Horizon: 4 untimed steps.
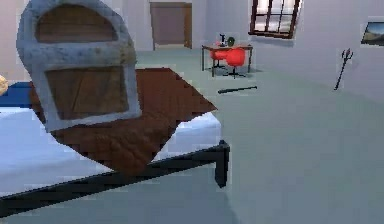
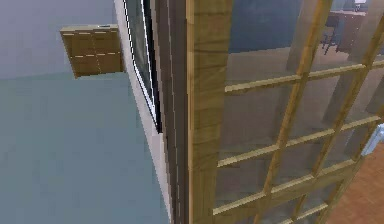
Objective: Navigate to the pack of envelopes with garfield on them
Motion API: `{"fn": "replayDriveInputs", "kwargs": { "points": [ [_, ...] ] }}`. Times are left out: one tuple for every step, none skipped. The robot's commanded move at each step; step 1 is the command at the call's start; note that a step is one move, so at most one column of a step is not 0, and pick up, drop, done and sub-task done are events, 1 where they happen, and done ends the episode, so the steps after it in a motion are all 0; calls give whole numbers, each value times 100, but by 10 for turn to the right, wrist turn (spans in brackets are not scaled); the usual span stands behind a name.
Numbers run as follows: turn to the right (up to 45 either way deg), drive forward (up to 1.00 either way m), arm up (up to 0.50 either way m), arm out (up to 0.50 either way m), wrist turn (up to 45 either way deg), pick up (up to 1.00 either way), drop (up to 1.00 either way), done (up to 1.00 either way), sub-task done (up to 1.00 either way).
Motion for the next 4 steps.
{"fn": "replayDriveInputs", "kwargs": {
  "points": [
    [30,0,0,0,0,0,0,0,0],
    [0,50,0,0,0,0,0,0,0],
    [450,0,0,0,0,0,0,0,0],
    [30,0,0,0,0,0,0,0,0]
  ]
}}
